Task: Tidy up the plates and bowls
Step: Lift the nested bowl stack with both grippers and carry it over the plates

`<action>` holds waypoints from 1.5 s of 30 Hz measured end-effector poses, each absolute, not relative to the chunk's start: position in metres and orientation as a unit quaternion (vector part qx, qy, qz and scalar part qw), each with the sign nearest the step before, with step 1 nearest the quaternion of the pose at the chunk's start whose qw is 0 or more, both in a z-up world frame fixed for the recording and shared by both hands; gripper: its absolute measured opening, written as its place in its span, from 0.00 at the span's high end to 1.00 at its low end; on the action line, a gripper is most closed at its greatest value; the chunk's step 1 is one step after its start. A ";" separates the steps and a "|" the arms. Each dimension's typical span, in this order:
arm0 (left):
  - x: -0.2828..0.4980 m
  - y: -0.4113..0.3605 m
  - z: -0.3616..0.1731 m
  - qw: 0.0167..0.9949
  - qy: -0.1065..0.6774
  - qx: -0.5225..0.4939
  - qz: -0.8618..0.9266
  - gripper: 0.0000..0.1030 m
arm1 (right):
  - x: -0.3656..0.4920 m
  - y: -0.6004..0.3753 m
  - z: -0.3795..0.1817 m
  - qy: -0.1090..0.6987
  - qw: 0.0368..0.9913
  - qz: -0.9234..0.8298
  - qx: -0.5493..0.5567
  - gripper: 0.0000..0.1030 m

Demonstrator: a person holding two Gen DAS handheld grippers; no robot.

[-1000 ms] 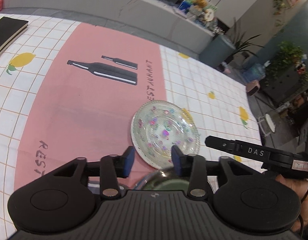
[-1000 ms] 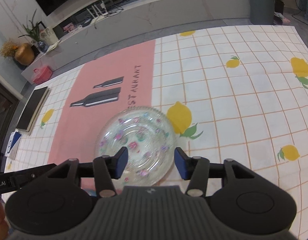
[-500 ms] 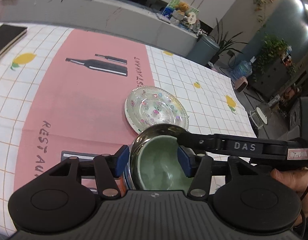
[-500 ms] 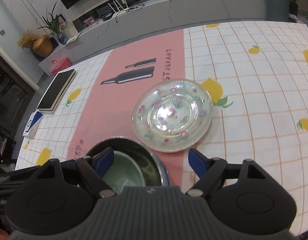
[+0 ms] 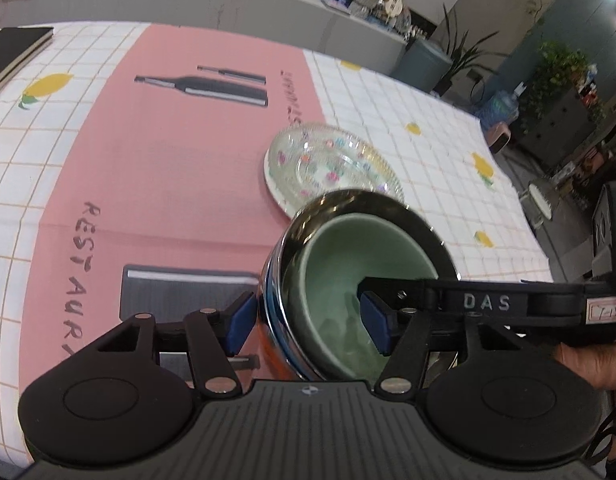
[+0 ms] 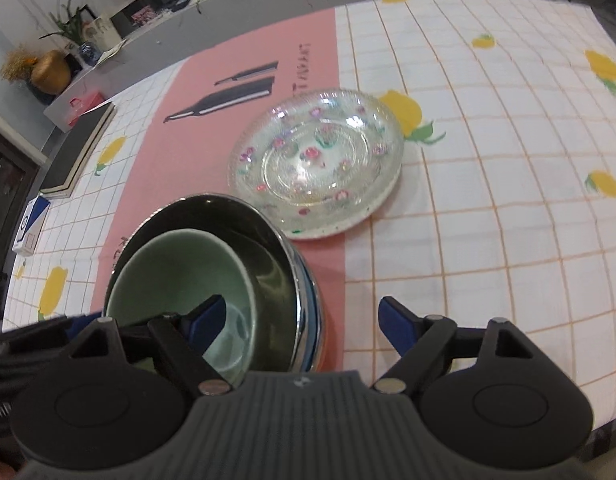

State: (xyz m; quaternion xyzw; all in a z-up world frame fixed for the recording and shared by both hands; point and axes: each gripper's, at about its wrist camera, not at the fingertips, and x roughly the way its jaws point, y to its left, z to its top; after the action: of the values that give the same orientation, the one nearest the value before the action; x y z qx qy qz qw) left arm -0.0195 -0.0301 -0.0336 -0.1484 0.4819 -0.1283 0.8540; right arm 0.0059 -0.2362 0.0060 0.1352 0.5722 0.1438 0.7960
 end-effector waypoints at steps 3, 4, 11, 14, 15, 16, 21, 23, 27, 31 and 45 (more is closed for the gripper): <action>-0.018 -0.028 -0.038 0.849 0.491 -0.151 -0.121 0.33 | 0.007 -0.235 -0.002 0.582 0.788 0.138 0.147 0.21; -0.017 -0.027 -0.040 0.847 0.493 -0.157 -0.120 0.32 | 0.008 -0.236 -0.003 0.583 0.786 0.138 0.152 0.21; -0.010 -0.017 -0.053 0.820 0.525 -0.195 -0.121 0.33 | 0.010 -0.240 -0.007 0.587 0.775 0.146 0.183 0.25; -0.010 -0.018 -0.058 0.813 0.529 -0.204 -0.132 0.46 | 0.011 -0.240 -0.008 0.590 0.764 0.164 0.206 0.36; -0.011 -0.019 -0.058 0.815 0.527 -0.201 -0.132 0.46 | 0.011 -0.240 -0.008 0.590 0.761 0.168 0.210 0.39; -0.012 -0.019 -0.058 0.816 0.526 -0.200 -0.132 0.46 | 0.010 -0.239 -0.007 0.590 0.762 0.168 0.208 0.39; -0.015 -0.017 -0.057 0.817 0.523 -0.207 -0.127 0.49 | 0.010 -0.239 -0.007 0.591 0.760 0.169 0.212 0.41; -0.015 -0.018 -0.055 0.820 0.522 -0.199 -0.125 0.49 | 0.011 -0.240 -0.008 0.593 0.757 0.168 0.216 0.42; -0.016 -0.021 -0.051 0.826 0.520 -0.183 -0.118 0.49 | 0.011 -0.243 -0.009 0.596 0.752 0.166 0.227 0.45; -0.016 -0.020 -0.050 0.826 0.521 -0.184 -0.110 0.50 | 0.010 -0.242 -0.007 0.595 0.752 0.165 0.229 0.47; -0.014 -0.018 -0.040 0.829 0.518 -0.186 -0.097 0.50 | 0.009 -0.246 0.003 0.590 0.753 0.166 0.239 0.53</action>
State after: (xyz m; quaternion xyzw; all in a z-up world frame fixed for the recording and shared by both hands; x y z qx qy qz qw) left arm -0.0142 -0.0180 -0.0401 -0.1861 0.5182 -0.0966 0.8292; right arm 0.0089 -0.2455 0.0026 0.2392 0.5898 0.1656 0.7533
